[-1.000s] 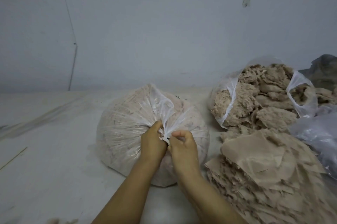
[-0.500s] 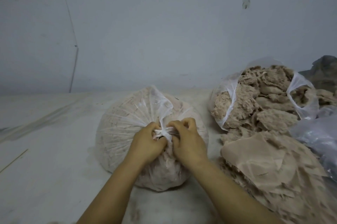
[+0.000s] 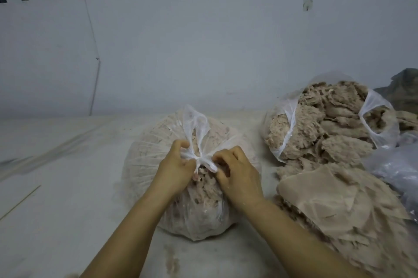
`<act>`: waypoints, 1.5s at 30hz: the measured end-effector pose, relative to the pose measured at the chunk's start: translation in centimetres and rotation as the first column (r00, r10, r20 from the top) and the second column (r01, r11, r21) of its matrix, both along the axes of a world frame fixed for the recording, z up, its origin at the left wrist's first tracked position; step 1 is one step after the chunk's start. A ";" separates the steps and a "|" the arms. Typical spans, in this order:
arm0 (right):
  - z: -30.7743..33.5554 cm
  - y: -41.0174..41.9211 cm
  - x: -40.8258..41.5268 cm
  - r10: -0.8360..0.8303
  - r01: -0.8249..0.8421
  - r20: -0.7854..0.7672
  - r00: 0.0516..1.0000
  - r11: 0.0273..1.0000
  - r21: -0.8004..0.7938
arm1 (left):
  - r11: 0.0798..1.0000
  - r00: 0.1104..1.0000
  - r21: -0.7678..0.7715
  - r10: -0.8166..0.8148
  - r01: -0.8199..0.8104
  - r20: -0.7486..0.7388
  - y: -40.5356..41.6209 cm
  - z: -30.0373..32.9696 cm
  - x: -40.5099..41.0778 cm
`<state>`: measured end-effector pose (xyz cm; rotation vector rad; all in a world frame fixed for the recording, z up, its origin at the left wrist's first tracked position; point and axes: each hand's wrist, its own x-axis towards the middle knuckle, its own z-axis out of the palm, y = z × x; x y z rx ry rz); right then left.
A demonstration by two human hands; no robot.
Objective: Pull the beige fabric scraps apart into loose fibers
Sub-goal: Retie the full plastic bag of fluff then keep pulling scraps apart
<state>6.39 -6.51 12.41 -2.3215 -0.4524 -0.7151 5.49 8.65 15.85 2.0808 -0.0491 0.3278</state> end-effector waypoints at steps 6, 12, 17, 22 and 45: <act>0.6 1.2 0.0 -0.003 0.001 -0.036 0.999 0.999 -0.050 | 0.999 0.999 0.012 -0.035 0.036 -0.019 0.1 0.3 -0.3; 0.5 1.0 -0.4 0.028 -0.023 -0.054 0.998 0.995 0.098 | 0.901 0.924 0.405 -0.277 0.154 0.264 0.7 0.1 0.0; 0.8 0.8 -0.3 0.048 -0.041 -0.040 0.998 0.988 0.150 | 0.993 0.955 0.015 -0.117 0.117 0.272 0.6 -1.1 0.3; 0.3 1.1 -0.4 -0.008 0.008 0.005 1.000 0.996 0.084 | 0.823 0.995 -0.560 -0.079 0.097 0.055 -0.1 -1.1 0.5; 1.3 1.2 0.7 -0.066 0.067 0.006 0.998 0.990 -0.126 | 0.611 0.957 -0.757 -0.003 0.231 0.289 2.4 -1.8 -2.1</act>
